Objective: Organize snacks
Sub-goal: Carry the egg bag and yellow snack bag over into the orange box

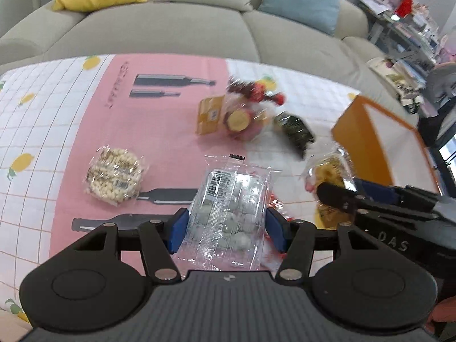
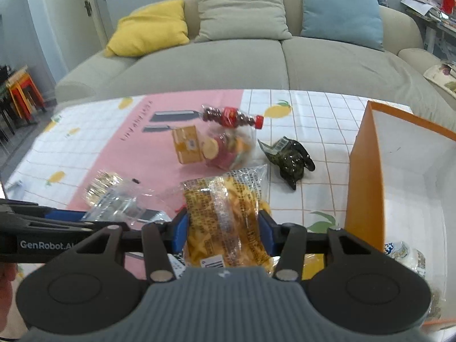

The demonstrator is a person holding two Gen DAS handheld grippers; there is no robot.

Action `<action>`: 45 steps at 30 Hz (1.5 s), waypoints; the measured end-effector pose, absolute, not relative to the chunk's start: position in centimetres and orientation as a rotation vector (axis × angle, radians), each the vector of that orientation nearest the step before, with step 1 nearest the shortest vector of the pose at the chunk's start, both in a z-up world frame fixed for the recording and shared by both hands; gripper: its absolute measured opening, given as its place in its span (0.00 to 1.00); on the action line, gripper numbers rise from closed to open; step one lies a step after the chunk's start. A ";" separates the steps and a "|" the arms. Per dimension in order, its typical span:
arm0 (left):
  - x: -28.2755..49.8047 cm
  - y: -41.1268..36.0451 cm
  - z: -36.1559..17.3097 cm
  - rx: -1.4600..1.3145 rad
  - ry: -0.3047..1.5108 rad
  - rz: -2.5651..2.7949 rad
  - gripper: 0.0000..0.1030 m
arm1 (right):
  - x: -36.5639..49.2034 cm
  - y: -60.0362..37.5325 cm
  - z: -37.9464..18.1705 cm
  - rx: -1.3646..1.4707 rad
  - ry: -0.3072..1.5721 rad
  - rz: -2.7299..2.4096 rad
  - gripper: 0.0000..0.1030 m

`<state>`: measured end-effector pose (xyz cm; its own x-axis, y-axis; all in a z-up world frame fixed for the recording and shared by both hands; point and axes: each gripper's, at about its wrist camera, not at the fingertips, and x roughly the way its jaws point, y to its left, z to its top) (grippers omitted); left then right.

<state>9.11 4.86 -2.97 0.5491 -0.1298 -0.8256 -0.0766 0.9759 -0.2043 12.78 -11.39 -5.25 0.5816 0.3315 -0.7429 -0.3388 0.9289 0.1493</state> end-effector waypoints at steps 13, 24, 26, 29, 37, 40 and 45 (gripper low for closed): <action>10.0 -3.5 2.5 -0.151 0.922 -0.240 0.65 | 9.8 -19.0 1.2 0.017 0.776 0.389 0.47; 15.4 -14.3 2.4 -0.036 0.974 -0.436 0.64 | 10.8 -29.3 2.2 -0.058 0.818 0.250 0.47; 16.2 -16.3 1.9 -0.001 0.990 -0.462 0.64 | 11.4 -30.9 1.7 -0.086 0.836 0.218 0.47; 17.4 -19.1 1.2 0.047 1.010 -0.496 0.64 | 12.3 -32.9 0.6 -0.093 0.872 0.204 0.47; 20.3 -23.2 -2.2 0.146 1.080 -0.547 0.64 | 14.6 -35.3 -3.5 -0.157 0.945 0.235 0.46; 21.4 -23.9 -3.6 0.188 1.103 -0.544 0.64 | 14.7 -35.3 -4.5 -0.201 0.932 0.274 0.46; 22.5 -24.7 -5.4 0.271 1.125 -0.535 0.64 | 15.3 -34.2 -5.6 -0.310 0.934 0.318 0.46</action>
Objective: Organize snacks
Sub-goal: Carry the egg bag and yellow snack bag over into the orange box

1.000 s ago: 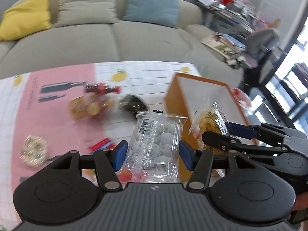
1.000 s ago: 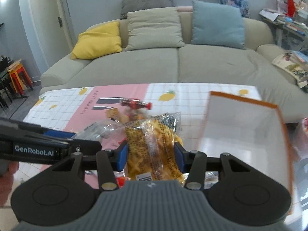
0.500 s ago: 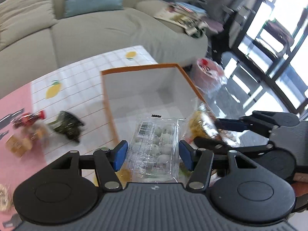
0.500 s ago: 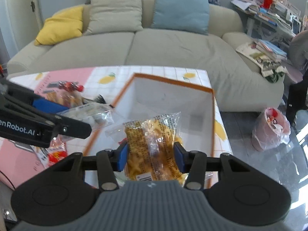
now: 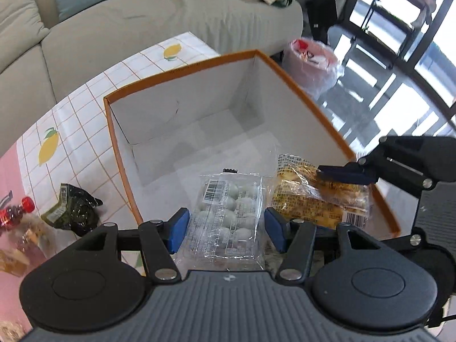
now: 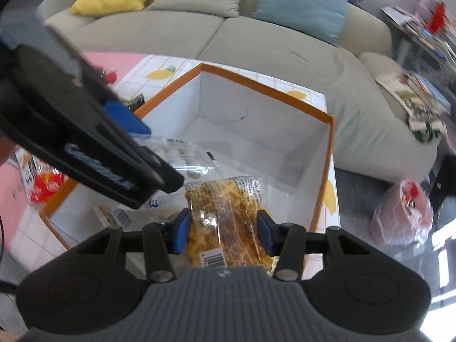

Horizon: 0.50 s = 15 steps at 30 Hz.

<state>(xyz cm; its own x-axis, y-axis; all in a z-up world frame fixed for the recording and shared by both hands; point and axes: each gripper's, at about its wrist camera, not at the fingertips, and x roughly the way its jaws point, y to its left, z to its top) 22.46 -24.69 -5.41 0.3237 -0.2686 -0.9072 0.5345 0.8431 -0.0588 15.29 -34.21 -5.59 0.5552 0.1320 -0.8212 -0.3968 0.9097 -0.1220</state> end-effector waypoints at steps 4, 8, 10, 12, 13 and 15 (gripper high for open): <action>23.0 -25.2 -6.3 0.338 1.131 -0.536 0.64 | 16.2 -34.0 -6.4 -0.340 0.950 0.360 0.46; 23.3 -25.7 -7.3 0.400 1.144 -0.545 0.63 | 17.4 -33.9 -7.6 -0.339 0.990 0.387 0.46; 23.4 -26.0 -7.9 0.422 1.154 -0.553 0.63 | 17.9 -34.1 -8.1 -0.328 1.008 0.389 0.46; 23.5 -26.2 -8.3 0.442 1.151 -0.560 0.63 | 18.4 -34.1 -8.4 -0.326 1.024 0.393 0.47; 23.6 -26.3 -8.5 0.448 1.152 -0.561 0.63 | 18.5 -34.1 -8.5 -0.328 1.030 0.398 0.47; 23.7 -26.4 -9.1 0.459 1.163 -0.557 0.63 | 18.7 -34.2 -8.7 -0.334 1.041 0.405 0.47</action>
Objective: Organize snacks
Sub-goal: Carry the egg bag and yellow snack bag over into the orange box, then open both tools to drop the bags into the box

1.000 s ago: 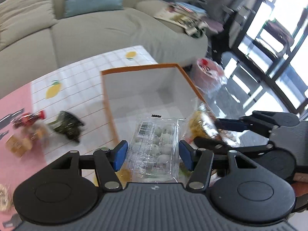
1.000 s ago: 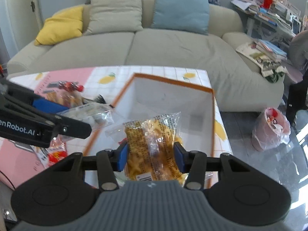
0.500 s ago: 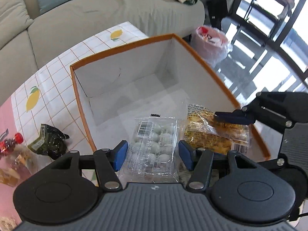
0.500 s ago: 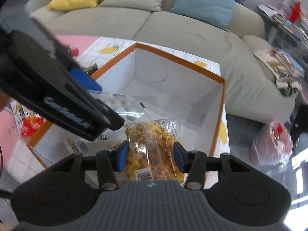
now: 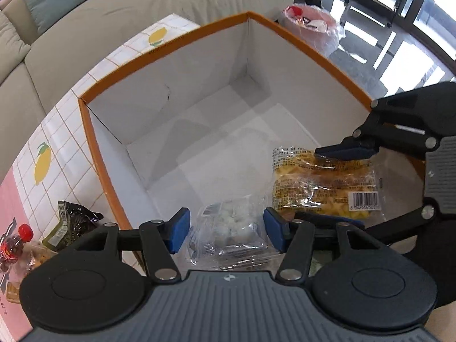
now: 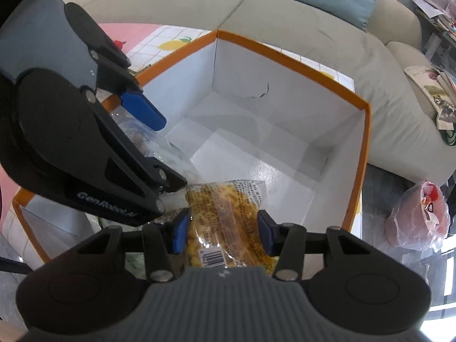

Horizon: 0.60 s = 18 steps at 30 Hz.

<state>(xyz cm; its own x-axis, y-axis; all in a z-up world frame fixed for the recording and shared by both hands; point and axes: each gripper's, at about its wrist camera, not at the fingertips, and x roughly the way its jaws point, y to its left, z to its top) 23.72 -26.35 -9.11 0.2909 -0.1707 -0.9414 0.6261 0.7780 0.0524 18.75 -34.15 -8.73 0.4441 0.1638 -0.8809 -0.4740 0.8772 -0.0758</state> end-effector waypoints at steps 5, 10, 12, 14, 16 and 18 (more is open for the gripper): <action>23.3 -26.9 -9.5 0.526 1.141 -0.561 0.61 | 19.2 -33.8 -9.3 -0.367 1.059 0.420 0.49; 23.2 -26.7 -9.4 0.534 1.140 -0.558 0.68 | 19.5 -33.4 -9.6 -0.378 1.078 0.424 0.52; 23.2 -26.6 -9.2 0.533 1.132 -0.556 0.75 | 19.5 -33.2 -9.5 -0.387 1.080 0.424 0.55; 23.1 -26.5 -8.7 0.537 1.118 -0.554 0.80 | 19.5 -33.1 -9.4 -0.399 1.088 0.423 0.59; 22.9 -26.3 -8.1 0.536 1.100 -0.545 0.81 | 19.5 -33.1 -9.1 -0.411 1.084 0.419 0.69; 22.6 -26.2 -7.4 0.530 1.092 -0.547 0.81 | 19.4 -33.1 -8.6 -0.413 1.087 0.417 0.72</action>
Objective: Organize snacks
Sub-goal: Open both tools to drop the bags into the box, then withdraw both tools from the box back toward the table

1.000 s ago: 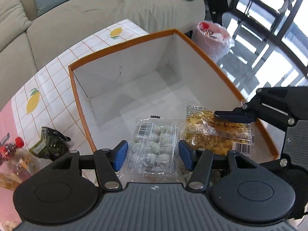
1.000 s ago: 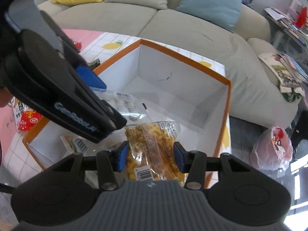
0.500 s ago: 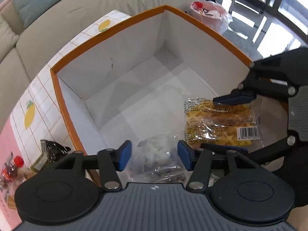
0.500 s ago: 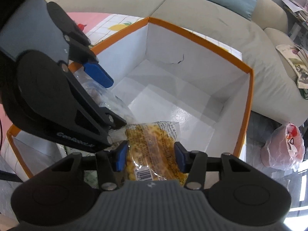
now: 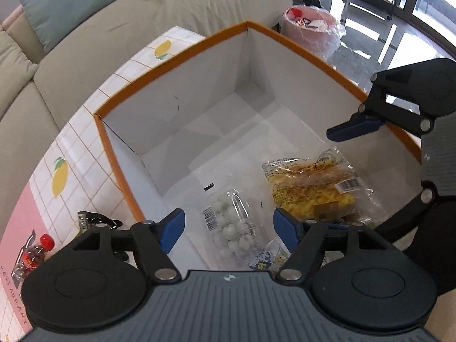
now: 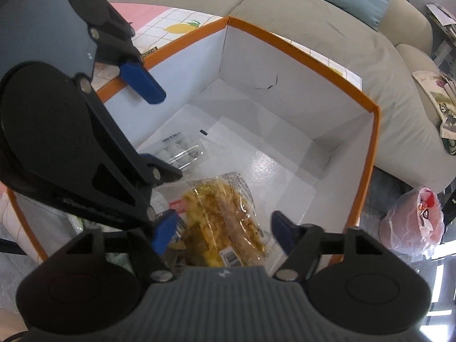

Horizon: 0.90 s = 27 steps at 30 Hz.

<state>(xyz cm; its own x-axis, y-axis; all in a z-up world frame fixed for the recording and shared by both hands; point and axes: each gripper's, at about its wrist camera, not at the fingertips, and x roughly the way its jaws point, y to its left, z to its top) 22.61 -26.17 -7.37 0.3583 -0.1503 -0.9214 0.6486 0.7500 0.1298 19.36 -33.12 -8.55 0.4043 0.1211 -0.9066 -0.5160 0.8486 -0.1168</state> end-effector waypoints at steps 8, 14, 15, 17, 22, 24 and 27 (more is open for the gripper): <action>20.4 -23.8 -3.4 0.462 1.026 -0.521 0.81 | 18.1 -33.1 -5.0 -0.420 1.036 0.312 0.83; 17.5 -19.8 0.0 0.384 0.943 -0.475 0.81 | 15.7 -32.9 -2.6 -0.314 0.988 0.214 0.83; 17.0 -18.9 0.5 0.361 0.932 -0.461 0.81 | 15.3 -32.8 -2.3 -0.280 0.979 0.199 0.83; 16.0 -17.0 1.3 0.312 0.912 -0.443 0.81 | 14.5 -32.6 -1.7 -0.188 0.959 0.178 0.83; 13.6 -11.7 2.7 0.179 0.872 -0.356 0.81 | 12.6 -30.8 -1.0 -0.024 0.898 0.143 0.83; 12.7 -9.4 3.0 0.121 0.869 -0.309 0.81 | 11.9 -29.6 -0.8 0.020 0.891 0.150 0.84; 11.4 -5.9 3.3 0.036 0.862 -0.240 0.81 | 11.2 -27.6 -1.0 0.094 0.899 0.168 0.85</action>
